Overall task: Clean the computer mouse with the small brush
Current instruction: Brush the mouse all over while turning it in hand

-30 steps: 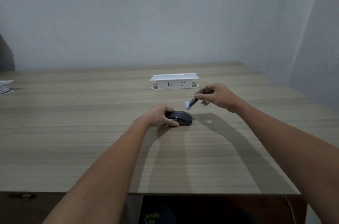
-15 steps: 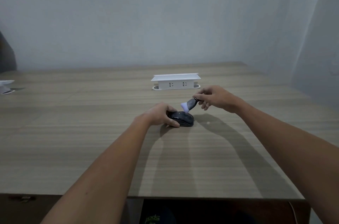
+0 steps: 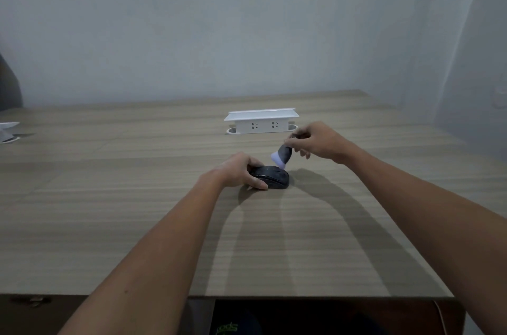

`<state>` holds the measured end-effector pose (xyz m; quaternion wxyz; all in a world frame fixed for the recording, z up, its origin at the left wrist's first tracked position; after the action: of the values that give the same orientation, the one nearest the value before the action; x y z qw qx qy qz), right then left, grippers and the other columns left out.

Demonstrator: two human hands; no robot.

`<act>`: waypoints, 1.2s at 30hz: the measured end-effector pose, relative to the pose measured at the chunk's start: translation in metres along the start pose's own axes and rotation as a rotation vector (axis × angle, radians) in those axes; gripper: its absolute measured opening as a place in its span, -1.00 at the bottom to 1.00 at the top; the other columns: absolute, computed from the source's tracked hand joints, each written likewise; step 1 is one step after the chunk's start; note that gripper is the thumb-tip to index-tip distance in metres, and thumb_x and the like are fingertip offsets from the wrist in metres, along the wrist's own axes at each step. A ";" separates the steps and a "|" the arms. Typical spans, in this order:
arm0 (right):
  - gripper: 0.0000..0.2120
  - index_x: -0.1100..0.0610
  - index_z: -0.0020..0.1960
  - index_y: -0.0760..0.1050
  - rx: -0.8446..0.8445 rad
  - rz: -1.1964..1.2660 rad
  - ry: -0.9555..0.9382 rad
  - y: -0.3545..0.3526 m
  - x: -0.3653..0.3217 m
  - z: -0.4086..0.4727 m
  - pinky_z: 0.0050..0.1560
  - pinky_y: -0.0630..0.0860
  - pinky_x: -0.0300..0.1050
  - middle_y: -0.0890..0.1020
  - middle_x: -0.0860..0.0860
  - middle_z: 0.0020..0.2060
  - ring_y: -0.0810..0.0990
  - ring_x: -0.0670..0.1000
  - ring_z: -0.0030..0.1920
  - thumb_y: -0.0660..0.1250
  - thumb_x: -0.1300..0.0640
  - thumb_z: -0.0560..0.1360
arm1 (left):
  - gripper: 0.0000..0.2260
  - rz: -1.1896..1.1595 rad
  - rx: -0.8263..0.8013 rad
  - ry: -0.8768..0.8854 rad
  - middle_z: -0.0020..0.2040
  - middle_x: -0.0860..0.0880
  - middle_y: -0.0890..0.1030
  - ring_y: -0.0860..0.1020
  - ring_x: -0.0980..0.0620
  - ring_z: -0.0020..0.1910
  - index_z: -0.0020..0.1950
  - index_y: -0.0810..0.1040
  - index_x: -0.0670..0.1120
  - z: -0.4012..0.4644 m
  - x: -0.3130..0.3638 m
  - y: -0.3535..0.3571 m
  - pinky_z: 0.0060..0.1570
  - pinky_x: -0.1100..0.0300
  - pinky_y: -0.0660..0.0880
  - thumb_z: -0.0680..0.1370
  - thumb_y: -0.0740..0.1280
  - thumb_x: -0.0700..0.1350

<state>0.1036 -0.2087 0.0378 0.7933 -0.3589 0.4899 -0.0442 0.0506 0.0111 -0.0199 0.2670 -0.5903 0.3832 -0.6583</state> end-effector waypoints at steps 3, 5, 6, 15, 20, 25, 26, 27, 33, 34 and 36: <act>-0.76 0.34 -0.03 0.68 -0.117 0.084 0.037 0.009 0.000 0.000 -0.37 0.49 -0.25 0.56 0.00 -0.41 0.50 -0.10 -0.42 0.45 0.13 0.53 | -0.60 -0.006 -0.002 -0.008 -0.03 -0.03 0.74 0.67 -0.06 0.03 0.09 0.70 0.01 -0.001 0.000 0.001 0.16 0.00 0.54 0.29 0.61 0.07; -0.76 0.35 -0.06 0.67 -0.129 0.013 0.072 0.006 0.002 0.002 -0.39 0.46 -0.24 0.55 0.01 -0.40 0.48 -0.08 -0.41 0.46 0.14 0.52 | -0.58 -0.004 0.000 -0.010 -0.03 -0.01 0.74 0.67 -0.06 0.04 0.10 0.70 0.01 -0.001 0.001 0.001 0.17 -0.01 0.55 0.29 0.61 0.07; -0.77 0.36 -0.07 0.67 -0.120 -0.056 0.080 0.003 0.001 0.003 -0.40 0.45 -0.24 0.55 0.02 -0.39 0.48 -0.06 -0.40 0.45 0.15 0.51 | -0.59 -0.004 0.001 -0.011 -0.04 -0.02 0.74 0.67 -0.07 0.04 0.09 0.70 0.00 -0.001 0.001 0.000 0.17 -0.02 0.55 0.29 0.61 0.07; -0.83 0.32 -0.12 0.69 -0.094 -0.184 0.050 0.011 -0.014 0.008 -0.43 0.44 -0.21 0.56 0.01 -0.44 0.50 -0.03 -0.41 0.44 0.19 0.49 | -0.61 -0.020 0.003 -0.028 -0.04 -0.05 0.74 0.68 -0.04 0.00 0.08 0.70 -0.02 -0.002 0.001 0.002 0.16 -0.04 0.55 0.30 0.62 0.04; -0.82 0.31 -0.15 0.68 -0.033 -0.250 0.075 0.009 -0.013 0.006 -0.45 0.44 -0.26 0.57 -0.02 -0.46 0.51 -0.07 -0.45 0.42 0.19 0.49 | -0.61 -0.021 0.007 -0.035 -0.03 -0.04 0.74 0.68 -0.07 0.04 0.08 0.70 -0.04 -0.002 0.003 0.002 0.19 -0.04 0.56 0.30 0.62 0.03; -0.81 0.35 -0.14 0.66 -0.048 -0.199 0.090 0.010 -0.011 0.002 -0.46 0.46 -0.25 0.60 0.06 -0.41 0.53 -0.06 -0.45 0.42 0.20 0.48 | -0.62 -0.019 0.044 -0.034 -0.07 -0.06 0.75 0.67 -0.04 -0.06 0.04 0.71 -0.04 -0.002 0.004 0.002 0.12 -0.04 0.57 0.29 0.63 0.04; -0.82 0.34 -0.15 0.66 -0.047 -0.277 0.106 0.008 -0.010 0.002 -0.47 0.46 -0.24 0.62 0.10 -0.41 0.54 -0.03 -0.44 0.41 0.20 0.46 | -0.64 -0.015 0.047 -0.033 -0.09 -0.07 0.74 0.65 -0.02 -0.10 0.01 0.71 -0.04 -0.001 0.005 0.003 0.09 -0.03 0.57 0.29 0.63 0.04; -0.83 0.33 -0.15 0.67 -0.025 -0.312 0.112 0.006 -0.009 0.003 -0.46 0.47 -0.23 0.63 0.12 -0.39 0.55 0.00 -0.42 0.40 0.21 0.45 | -0.65 -0.011 0.049 -0.035 -0.11 -0.07 0.74 0.63 0.01 -0.14 -0.01 0.71 -0.04 -0.001 0.006 0.003 0.06 -0.01 0.57 0.29 0.63 0.05; -0.81 0.34 -0.17 0.65 -0.027 -0.181 0.050 0.012 -0.016 -0.002 -0.45 0.46 -0.22 0.58 0.05 -0.41 0.51 -0.08 -0.47 0.41 0.19 0.48 | -0.64 0.001 0.070 -0.061 -0.22 0.02 0.69 0.59 0.04 -0.20 0.00 0.71 -0.05 -0.003 0.009 0.003 -0.08 0.11 0.51 0.29 0.63 0.05; -0.81 0.34 -0.19 0.64 -0.032 -0.258 0.058 0.012 -0.015 -0.002 -0.43 0.46 -0.18 0.57 0.06 -0.43 0.51 -0.05 -0.47 0.41 0.20 0.46 | -0.65 0.009 0.073 -0.064 -0.21 0.01 0.70 0.61 0.02 -0.18 0.00 0.71 -0.04 -0.003 0.010 0.003 -0.07 0.09 0.52 0.29 0.63 0.06; -0.83 0.32 -0.21 0.65 -0.009 -0.350 0.084 0.008 -0.015 0.000 -0.38 0.43 -0.16 0.56 0.05 -0.45 0.49 -0.02 -0.45 0.40 0.20 0.43 | -0.63 0.027 0.079 -0.075 -0.15 -0.03 0.73 0.65 -0.05 -0.10 0.01 0.72 -0.05 -0.004 0.012 0.003 -0.01 0.04 0.56 0.29 0.63 0.08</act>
<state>0.0931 -0.1963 0.0439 0.7508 -0.4399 0.4528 -0.1943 0.0447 0.0001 -0.0158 0.3132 -0.5985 0.3547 -0.6465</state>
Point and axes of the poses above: each hand's wrist, its own z-axis towards the middle knuckle, its own y-axis out of the palm, x = y × z, the point moved 3 cm from there along z, towards the middle knuckle
